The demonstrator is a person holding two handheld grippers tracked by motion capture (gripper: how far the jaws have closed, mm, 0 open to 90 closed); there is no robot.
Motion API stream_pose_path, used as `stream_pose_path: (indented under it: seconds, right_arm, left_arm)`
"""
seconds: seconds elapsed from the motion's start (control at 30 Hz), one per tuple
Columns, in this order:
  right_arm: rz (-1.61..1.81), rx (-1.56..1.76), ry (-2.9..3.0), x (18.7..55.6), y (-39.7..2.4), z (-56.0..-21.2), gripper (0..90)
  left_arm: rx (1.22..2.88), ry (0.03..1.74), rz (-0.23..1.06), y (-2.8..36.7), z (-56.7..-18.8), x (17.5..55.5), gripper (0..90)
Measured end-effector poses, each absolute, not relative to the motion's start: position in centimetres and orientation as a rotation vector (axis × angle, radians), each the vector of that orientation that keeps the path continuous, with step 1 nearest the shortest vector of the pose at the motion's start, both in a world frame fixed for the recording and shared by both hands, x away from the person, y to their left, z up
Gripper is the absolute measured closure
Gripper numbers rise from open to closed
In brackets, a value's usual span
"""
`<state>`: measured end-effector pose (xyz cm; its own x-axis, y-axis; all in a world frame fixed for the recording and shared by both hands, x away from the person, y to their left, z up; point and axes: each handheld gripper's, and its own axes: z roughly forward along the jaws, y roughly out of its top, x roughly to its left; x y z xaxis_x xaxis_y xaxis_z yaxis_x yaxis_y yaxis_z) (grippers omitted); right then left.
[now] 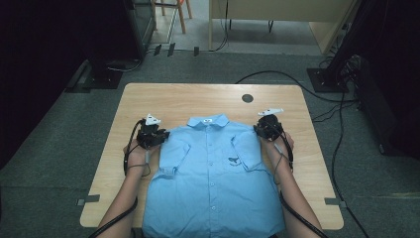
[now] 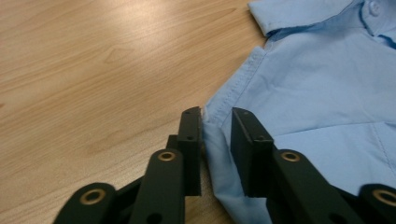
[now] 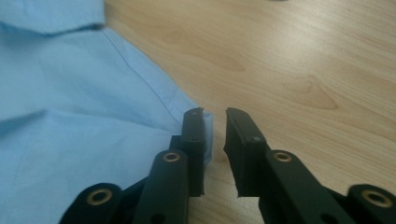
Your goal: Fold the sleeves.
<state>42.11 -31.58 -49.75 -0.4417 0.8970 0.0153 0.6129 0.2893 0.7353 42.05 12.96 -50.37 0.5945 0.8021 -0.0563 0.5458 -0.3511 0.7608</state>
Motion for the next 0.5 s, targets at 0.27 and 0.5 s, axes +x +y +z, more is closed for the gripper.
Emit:
stream_pose_path:
  seconds: [0.27, 0.5]
  right_arm:
    - [1.022, 1.37, 2.162, 42.24, -31.51, -49.67, 35.1]
    - [1.027, 1.338, 2.191, 42.16, -31.16, -49.64, 20.1]
  left_arm:
    - [2.076, 1.029, 0.429, 12.98, -49.89, 41.77, 29.5]
    - [2.048, 1.138, 0.406, 13.06, -49.82, 42.14, 19.9]
